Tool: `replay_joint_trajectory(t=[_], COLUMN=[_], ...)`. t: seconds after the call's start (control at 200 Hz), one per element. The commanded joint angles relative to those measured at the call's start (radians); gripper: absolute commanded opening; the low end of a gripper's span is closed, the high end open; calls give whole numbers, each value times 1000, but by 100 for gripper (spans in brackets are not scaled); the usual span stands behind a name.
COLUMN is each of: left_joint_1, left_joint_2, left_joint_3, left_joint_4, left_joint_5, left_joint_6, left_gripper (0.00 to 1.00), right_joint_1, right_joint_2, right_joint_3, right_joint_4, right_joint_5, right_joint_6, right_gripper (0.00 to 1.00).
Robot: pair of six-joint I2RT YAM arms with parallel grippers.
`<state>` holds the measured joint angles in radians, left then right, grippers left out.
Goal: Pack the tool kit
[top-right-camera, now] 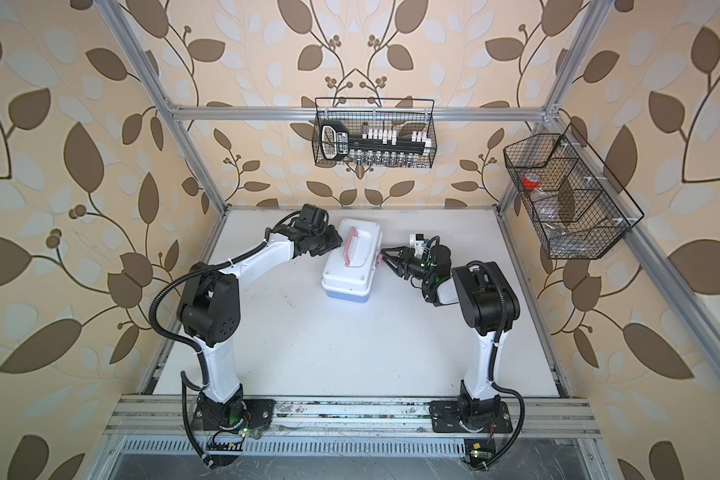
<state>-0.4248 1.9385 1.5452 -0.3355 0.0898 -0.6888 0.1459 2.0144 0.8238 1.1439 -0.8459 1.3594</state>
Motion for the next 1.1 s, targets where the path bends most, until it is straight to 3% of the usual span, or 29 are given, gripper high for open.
replay_joint_trajectory(t=[0.0, 0.245, 0.7, 1.1], left_joint_1=[-32, -32, -32, -32], left_joint_2=[60, 63, 68, 68], left_joint_3=[-11, -12, -14, -17], left_joint_4=[-94, -91, -90, -83], left_joint_5=[44, 44, 48, 48], left_joint_6=[-8, -8, -11, -12], left_gripper=[39, 39, 39, 39], right_joint_1=[7, 21, 28, 31], right_joint_2=[-13, 15, 41, 17], right_joint_3=[-12, 1, 24, 48], right_joint_4=[1, 3, -81, -210], right_joint_5=[-3, -1, 12, 26], right_joint_6=[2, 6, -33, -128], right_gripper=[42, 29, 24, 50])
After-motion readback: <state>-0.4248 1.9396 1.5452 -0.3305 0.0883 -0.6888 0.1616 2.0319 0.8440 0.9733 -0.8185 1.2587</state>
